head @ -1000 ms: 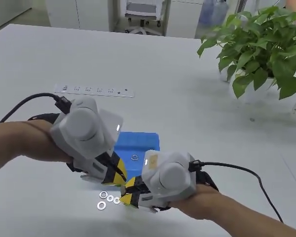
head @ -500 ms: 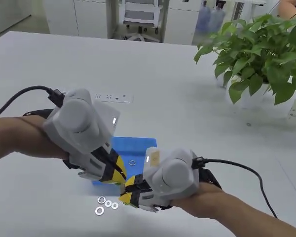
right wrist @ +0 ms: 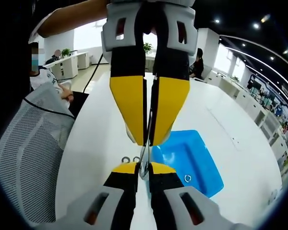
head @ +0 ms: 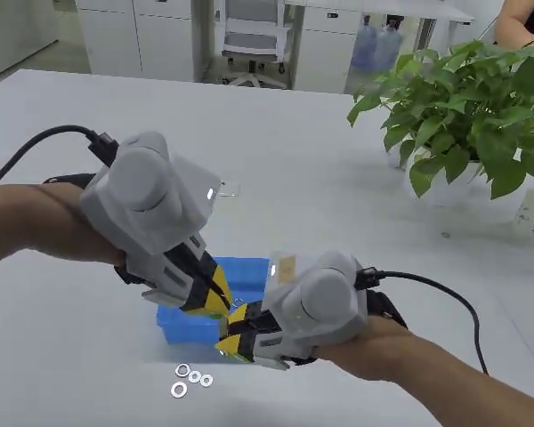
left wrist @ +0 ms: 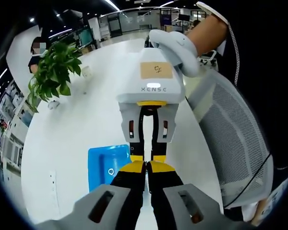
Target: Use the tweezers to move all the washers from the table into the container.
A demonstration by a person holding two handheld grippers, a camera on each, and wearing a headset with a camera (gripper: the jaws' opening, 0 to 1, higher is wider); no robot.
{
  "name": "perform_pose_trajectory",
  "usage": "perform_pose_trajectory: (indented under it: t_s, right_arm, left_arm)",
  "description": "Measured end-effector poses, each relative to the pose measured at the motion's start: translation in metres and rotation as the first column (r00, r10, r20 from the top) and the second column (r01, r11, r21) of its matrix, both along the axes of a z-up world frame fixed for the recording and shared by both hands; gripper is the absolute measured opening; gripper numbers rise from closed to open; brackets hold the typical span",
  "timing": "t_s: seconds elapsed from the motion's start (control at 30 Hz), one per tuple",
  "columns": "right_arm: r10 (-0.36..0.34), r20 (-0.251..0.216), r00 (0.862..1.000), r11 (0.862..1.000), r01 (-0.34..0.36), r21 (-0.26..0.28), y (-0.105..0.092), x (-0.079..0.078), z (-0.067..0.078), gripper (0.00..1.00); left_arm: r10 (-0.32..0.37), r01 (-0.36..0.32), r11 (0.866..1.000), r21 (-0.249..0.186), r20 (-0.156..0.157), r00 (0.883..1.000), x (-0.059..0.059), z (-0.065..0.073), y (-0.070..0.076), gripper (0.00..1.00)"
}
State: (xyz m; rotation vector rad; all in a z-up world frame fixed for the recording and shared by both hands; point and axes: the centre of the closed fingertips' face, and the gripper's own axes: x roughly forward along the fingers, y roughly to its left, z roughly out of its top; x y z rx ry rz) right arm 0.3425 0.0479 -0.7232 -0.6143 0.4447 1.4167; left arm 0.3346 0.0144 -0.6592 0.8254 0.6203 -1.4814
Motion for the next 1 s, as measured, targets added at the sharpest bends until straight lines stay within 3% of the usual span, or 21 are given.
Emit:
perform_pose_trajectory:
  t_s: [0.57, 0.77, 1.0]
  right_arm:
    - [-0.003, 0.053, 0.999, 1.000, 0.004, -0.008, -0.003, 0.036, 0.018, 0.09]
    - [0.003, 0.067, 0.998, 1.000, -0.002, -0.016, 0.000, 0.051, 0.017, 0.09]
    - [0.013, 0.063, 0.998, 1.000, -0.013, -0.014, 0.005, 0.062, 0.009, 0.09]
  left_arm:
    - [-0.009, 0.008, 1.000, 0.006, 0.063, 0.998, 0.032, 0.017, -0.003, 0.06]
    - [-0.003, 0.002, 1.000, 0.012, 0.083, 0.997, 0.047, 0.015, -0.001, 0.06]
    - [0.005, -0.006, 1.000, 0.020, 0.086, 0.996, 0.058, 0.007, 0.005, 0.06]
